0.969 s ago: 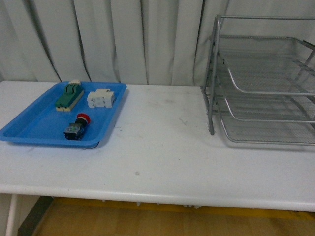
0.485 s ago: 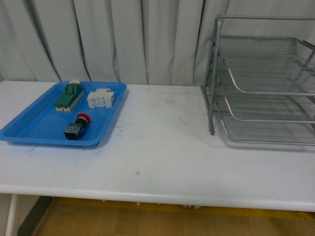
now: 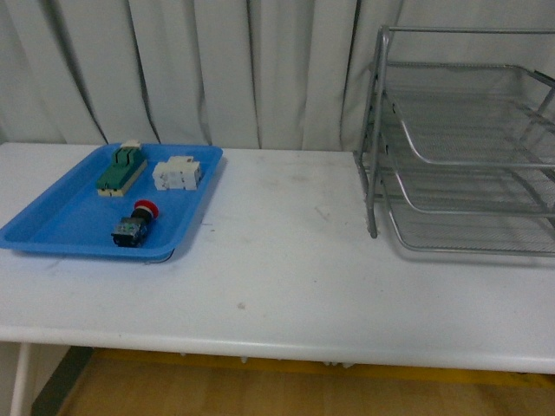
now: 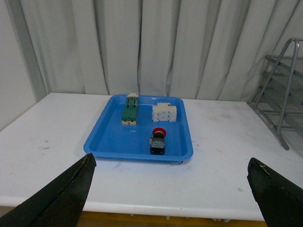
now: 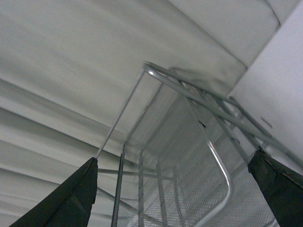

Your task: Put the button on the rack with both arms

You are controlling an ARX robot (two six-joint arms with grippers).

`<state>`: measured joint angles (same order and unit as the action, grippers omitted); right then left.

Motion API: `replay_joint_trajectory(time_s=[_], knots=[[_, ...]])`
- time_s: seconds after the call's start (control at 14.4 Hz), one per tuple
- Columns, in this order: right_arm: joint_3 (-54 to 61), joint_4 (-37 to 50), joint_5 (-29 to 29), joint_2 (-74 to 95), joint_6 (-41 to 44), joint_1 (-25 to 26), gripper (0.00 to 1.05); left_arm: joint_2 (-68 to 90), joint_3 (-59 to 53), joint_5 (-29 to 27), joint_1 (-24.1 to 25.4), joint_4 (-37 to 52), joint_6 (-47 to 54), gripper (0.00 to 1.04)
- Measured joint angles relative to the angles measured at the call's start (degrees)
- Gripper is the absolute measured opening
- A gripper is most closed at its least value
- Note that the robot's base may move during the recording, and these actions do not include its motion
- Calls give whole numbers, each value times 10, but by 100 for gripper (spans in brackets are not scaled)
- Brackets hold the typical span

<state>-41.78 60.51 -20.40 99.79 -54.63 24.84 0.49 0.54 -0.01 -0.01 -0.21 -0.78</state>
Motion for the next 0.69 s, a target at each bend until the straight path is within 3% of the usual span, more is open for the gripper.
replay_joint_trajectory(time_s=[0.14, 0.35, 0.69], knots=[[-9, 10, 0, 72, -114, -26, 98, 0, 0, 0, 0, 0, 0, 98], [-7, 103, -23, 131, -228, -75, 98, 0, 0, 0, 0, 0, 0, 98], [45, 130, -90, 183, -299, -136, 98, 0, 0, 0, 0, 0, 0, 98]])
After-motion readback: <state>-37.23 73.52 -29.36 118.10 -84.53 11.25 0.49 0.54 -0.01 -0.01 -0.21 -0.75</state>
